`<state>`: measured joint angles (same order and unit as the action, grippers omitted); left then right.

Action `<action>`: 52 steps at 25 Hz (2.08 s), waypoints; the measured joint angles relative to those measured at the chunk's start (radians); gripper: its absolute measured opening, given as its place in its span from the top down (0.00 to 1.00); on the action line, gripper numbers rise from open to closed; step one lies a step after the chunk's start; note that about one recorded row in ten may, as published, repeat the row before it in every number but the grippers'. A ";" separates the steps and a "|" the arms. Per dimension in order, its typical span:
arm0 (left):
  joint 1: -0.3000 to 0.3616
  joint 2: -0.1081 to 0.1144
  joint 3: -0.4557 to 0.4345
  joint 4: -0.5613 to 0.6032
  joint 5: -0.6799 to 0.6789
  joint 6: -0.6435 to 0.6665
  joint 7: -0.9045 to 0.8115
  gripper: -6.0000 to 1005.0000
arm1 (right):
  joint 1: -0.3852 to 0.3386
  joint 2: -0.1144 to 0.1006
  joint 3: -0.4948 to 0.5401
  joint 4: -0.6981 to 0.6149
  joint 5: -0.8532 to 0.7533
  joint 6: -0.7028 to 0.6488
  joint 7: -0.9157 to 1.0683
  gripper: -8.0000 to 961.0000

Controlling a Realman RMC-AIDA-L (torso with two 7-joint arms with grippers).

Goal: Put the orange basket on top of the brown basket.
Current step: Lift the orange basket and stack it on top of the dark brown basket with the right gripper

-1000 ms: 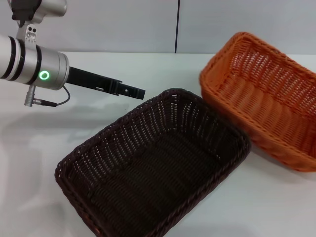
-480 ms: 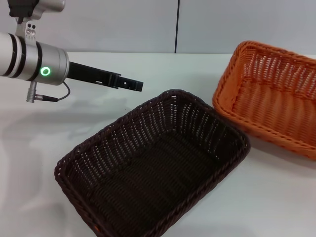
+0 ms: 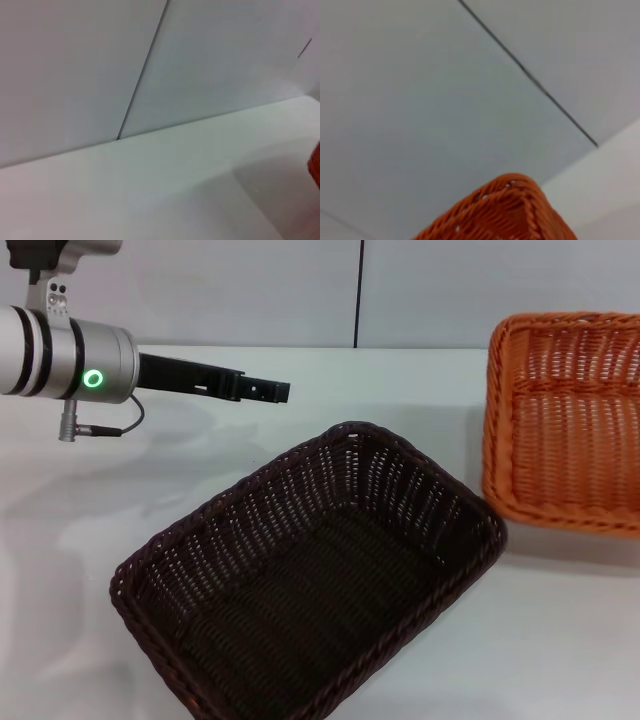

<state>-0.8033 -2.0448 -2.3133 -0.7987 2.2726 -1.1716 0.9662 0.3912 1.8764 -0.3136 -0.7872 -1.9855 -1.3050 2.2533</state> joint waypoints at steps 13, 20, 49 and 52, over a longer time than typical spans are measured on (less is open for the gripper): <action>0.041 -0.002 0.000 0.000 -0.061 0.020 0.034 0.14 | 0.001 0.033 0.001 0.005 0.241 0.063 -0.109 0.72; 0.073 -0.004 0.000 -0.002 -0.144 0.035 0.084 0.14 | 0.018 0.046 -0.011 0.012 0.428 0.025 -0.166 0.71; 0.068 -0.011 0.012 0.066 -0.319 0.186 0.185 0.14 | 0.219 0.169 -0.304 0.386 0.520 -0.270 -0.376 0.69; 0.063 -0.011 0.012 0.080 -0.321 0.192 0.187 0.14 | 0.223 0.182 -0.362 0.377 0.518 -0.257 -0.396 0.69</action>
<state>-0.7405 -2.0555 -2.3013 -0.7190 1.9517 -0.9795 1.1536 0.6142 2.0586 -0.6755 -0.4098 -1.4670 -1.5616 1.8572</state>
